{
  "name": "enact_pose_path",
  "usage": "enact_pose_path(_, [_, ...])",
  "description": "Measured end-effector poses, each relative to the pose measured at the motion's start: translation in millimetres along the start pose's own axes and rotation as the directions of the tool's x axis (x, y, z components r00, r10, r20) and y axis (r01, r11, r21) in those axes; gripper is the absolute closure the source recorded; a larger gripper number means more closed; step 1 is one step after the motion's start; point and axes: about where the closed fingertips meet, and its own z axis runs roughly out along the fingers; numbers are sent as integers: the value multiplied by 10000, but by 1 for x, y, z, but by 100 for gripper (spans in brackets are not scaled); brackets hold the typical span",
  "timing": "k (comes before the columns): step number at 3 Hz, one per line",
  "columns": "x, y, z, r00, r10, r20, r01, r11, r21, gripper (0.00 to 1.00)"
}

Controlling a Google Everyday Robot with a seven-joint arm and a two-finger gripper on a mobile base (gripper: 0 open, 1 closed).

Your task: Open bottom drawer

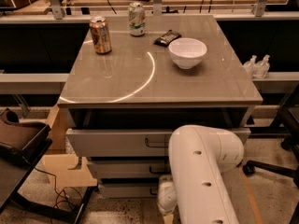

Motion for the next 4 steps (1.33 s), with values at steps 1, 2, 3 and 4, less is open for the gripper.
enact_pose_path(1, [0,0,0,10000,18,-10,-18,10000,-30,43])
enact_pose_path(2, [0,0,-2,10000,18,-10,-18,10000,-31,64])
enact_pose_path(3, [0,0,-3,10000,17,-10,-17,10000,-30,88])
enact_pose_path(4, [-2,0,-3,10000,17,-10,-17,10000,-31,100])
